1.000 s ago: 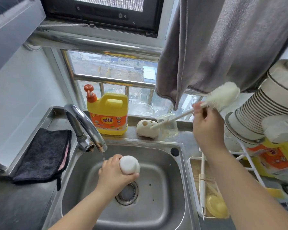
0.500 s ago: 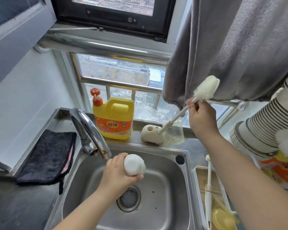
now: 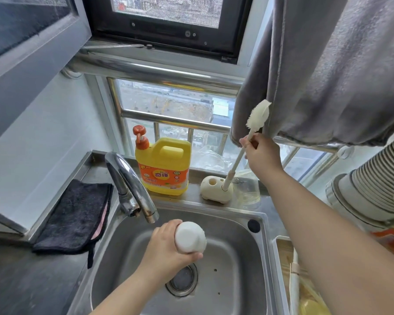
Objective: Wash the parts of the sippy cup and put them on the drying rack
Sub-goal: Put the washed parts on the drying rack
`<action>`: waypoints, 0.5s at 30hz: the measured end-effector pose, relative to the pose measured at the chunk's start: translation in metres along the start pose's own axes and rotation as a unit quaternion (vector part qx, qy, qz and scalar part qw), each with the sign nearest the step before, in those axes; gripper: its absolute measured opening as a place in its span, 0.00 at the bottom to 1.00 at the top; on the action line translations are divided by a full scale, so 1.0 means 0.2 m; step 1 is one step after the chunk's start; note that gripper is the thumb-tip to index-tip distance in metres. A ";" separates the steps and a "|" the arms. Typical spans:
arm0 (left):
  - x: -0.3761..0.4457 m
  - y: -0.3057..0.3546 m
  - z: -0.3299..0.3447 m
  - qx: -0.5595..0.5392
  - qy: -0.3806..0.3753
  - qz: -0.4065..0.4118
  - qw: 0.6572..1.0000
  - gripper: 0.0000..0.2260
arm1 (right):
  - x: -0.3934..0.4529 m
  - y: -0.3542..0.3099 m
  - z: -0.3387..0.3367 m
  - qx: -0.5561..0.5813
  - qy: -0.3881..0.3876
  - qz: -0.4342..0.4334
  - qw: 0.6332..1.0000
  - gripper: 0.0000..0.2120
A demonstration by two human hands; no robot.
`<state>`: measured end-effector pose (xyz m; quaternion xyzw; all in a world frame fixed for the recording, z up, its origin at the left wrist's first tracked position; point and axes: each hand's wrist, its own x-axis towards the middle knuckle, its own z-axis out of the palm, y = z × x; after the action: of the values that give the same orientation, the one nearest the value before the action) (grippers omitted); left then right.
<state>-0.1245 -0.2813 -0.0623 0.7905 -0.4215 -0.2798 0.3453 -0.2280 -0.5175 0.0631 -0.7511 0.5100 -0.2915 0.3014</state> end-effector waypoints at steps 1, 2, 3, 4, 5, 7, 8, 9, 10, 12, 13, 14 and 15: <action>0.00 0.00 0.00 0.001 0.000 0.000 1.000 0.42 | 0.00 0.00 0.00 0.005 0.003 0.005 1.000 0.11; -0.01 0.00 0.00 0.002 0.001 -0.002 1.000 0.41 | -0.01 -0.01 0.00 0.009 0.003 0.008 1.000 0.11; -0.01 -0.01 0.01 0.001 0.001 -0.004 1.000 0.39 | -0.01 0.00 0.00 0.014 0.005 0.008 1.000 0.10; -0.01 -0.02 0.01 -0.001 0.004 -0.003 1.000 0.37 | -0.02 0.00 0.00 0.021 0.006 0.011 1.000 0.09; -0.02 -0.02 0.01 0.001 0.007 -0.002 1.000 0.36 | -0.05 0.01 0.00 0.024 0.009 0.021 0.999 0.08; -0.01 -0.02 0.01 0.006 0.010 -0.001 1.000 0.35 | -0.11 0.03 0.01 0.030 0.036 0.044 0.998 0.09; -0.01 -0.02 0.02 0.006 0.009 -0.002 1.000 0.34 | -0.15 0.05 0.02 0.020 0.046 0.048 0.998 0.08; -0.01 -0.01 0.02 0.004 0.007 -0.006 1.000 0.33 | -0.22 0.07 0.03 0.009 0.045 0.052 0.998 0.07; -0.01 0.00 0.02 0.002 0.005 -0.010 1.000 0.32 | -0.30 0.11 0.05 0.000 0.036 0.053 0.998 0.07; -0.01 0.02 0.03 -0.004 0.005 -0.025 1.000 0.35 | -0.50 0.19 0.13 -0.015 -0.014 0.069 0.997 0.10; -0.01 0.03 0.04 -0.004 0.007 -0.032 0.999 0.37 | -0.61 0.24 0.17 -0.026 -0.059 0.086 0.994 0.09; -0.01 0.03 0.06 0.001 0.006 -0.039 0.999 0.38 | -0.71 0.29 0.21 -0.058 -0.132 0.105 0.984 0.04; -0.01 0.02 0.07 0.014 -0.001 -0.045 0.999 0.37 | -0.81 0.33 0.23 -0.108 -0.237 0.128 0.957 0.10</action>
<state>-0.1390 -0.2853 -0.0671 0.8132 -0.3895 -0.2897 0.3211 -0.2825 -0.3770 -0.0382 -0.7553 0.5437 -0.0072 0.3658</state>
